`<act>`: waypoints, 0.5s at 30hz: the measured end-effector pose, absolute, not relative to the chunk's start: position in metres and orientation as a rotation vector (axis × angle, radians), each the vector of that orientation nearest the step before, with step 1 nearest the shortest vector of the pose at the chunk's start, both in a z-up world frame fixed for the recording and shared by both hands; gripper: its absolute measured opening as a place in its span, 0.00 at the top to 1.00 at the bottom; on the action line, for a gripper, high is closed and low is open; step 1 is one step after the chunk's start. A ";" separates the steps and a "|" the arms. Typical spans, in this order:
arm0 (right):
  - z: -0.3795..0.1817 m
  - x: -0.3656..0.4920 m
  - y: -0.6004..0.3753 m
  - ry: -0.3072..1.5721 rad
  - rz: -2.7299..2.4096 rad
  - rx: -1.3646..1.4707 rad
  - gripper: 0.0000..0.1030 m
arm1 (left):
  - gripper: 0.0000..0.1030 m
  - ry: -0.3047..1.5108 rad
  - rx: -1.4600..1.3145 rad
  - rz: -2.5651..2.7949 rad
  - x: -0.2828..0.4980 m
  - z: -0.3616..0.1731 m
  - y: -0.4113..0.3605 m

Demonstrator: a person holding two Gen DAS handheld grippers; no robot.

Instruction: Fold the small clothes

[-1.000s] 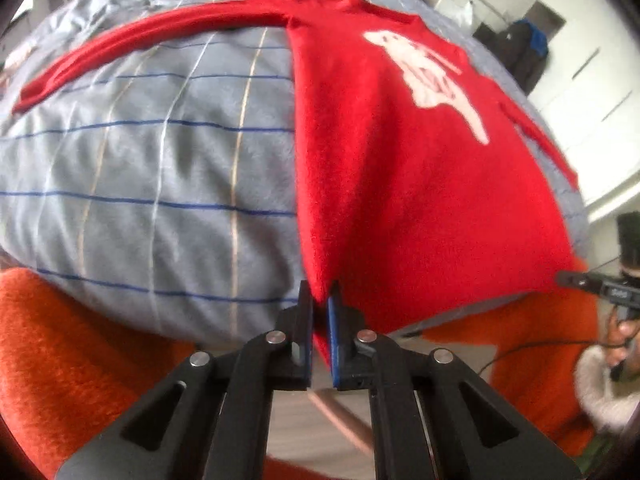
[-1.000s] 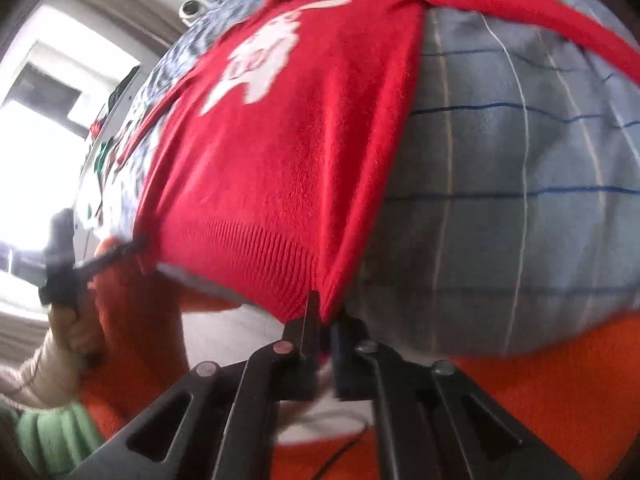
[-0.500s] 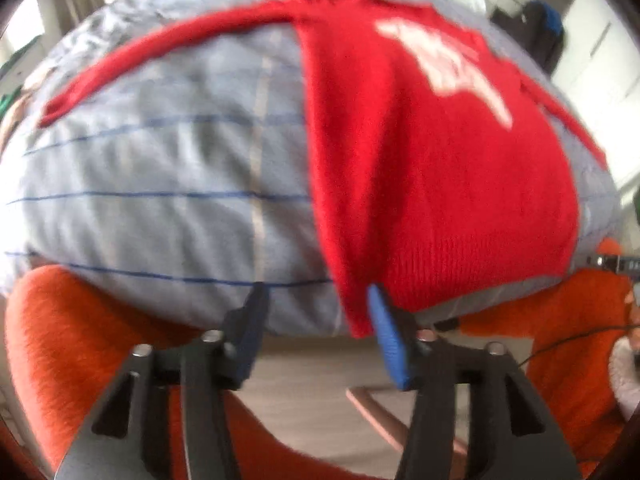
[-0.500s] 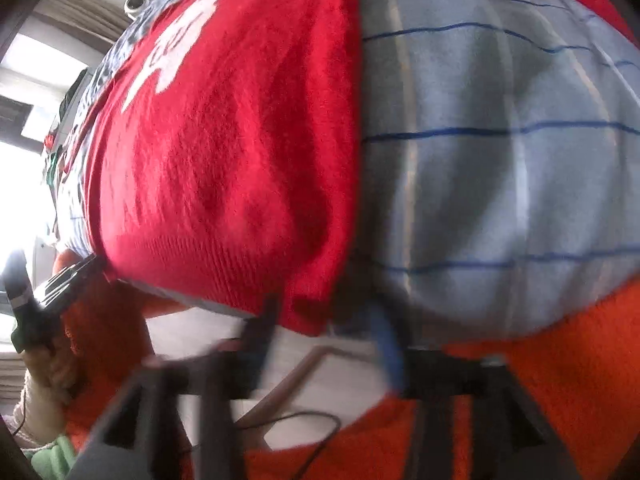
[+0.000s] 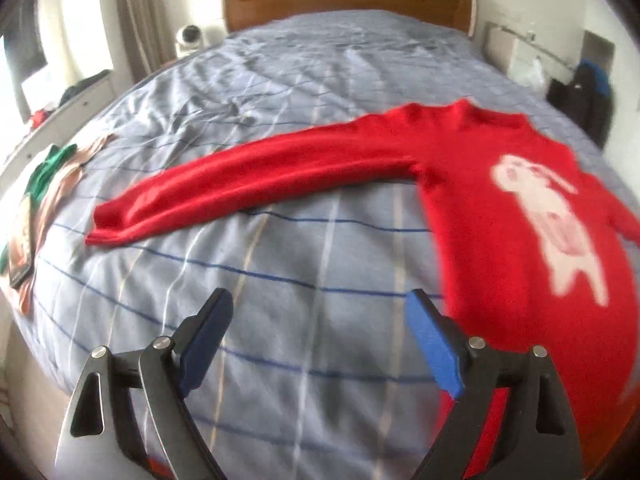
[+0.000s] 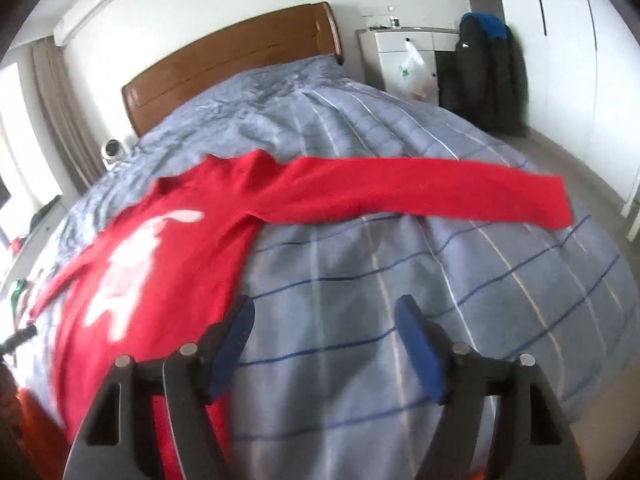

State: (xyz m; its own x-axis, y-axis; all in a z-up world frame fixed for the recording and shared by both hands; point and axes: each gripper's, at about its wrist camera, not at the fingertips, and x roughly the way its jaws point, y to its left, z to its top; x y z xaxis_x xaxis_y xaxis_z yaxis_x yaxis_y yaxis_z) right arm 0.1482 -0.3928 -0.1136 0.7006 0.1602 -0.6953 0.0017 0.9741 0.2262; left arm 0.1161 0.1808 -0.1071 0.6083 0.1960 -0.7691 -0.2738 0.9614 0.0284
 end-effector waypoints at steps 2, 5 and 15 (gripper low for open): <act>-0.127 0.149 -0.392 0.833 0.083 0.193 0.30 | 0.09 0.916 -0.132 0.286 0.112 -0.123 0.188; -0.135 0.151 -0.392 0.861 0.083 0.184 0.30 | 0.00 0.937 -0.206 0.317 0.106 -0.140 0.194; -0.145 0.158 -0.386 0.884 0.068 0.181 0.25 | 0.00 0.923 -0.173 0.332 0.102 -0.143 0.190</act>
State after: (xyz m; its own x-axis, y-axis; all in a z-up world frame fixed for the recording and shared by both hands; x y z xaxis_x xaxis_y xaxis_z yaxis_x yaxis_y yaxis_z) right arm 0.1575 -0.3857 -0.1453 0.6328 0.1336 -0.7628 0.0157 0.9826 0.1851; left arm 0.1023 0.1898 -0.1429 0.5570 0.2067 -0.8044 -0.3535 0.9354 -0.0044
